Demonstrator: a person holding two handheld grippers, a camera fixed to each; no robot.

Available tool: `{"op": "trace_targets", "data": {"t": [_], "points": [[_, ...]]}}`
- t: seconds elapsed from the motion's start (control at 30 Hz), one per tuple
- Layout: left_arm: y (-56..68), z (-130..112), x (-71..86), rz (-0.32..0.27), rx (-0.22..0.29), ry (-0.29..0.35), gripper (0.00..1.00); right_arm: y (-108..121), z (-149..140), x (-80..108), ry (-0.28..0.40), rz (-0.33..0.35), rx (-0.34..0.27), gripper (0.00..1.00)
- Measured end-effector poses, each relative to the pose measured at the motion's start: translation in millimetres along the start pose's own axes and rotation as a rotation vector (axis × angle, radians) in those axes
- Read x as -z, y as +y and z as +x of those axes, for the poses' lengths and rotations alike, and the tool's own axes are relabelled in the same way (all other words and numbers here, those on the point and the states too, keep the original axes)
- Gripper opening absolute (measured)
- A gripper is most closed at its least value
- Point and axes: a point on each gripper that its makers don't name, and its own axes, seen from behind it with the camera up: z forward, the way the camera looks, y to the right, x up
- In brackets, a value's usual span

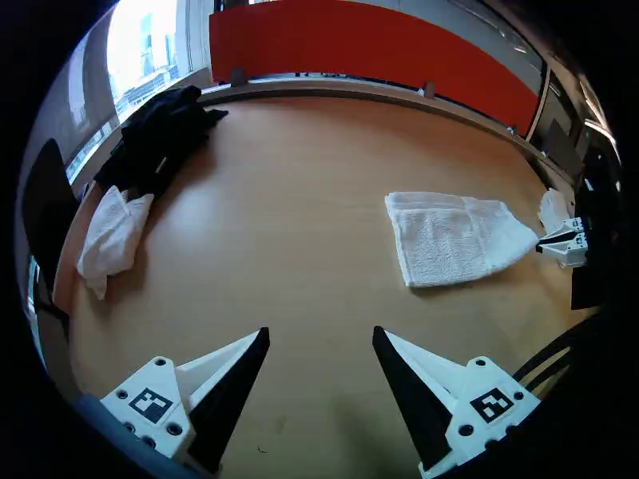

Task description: Fold towel

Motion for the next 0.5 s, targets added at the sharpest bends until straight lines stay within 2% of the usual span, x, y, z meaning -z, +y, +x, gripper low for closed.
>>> {"op": "trace_targets", "data": {"t": [0.5], "points": [[1.6,11,-1.0,-0.004,-0.006,0.012,0.96,20,61,49.9,0.124,-0.076,0.068,0.04]]}}
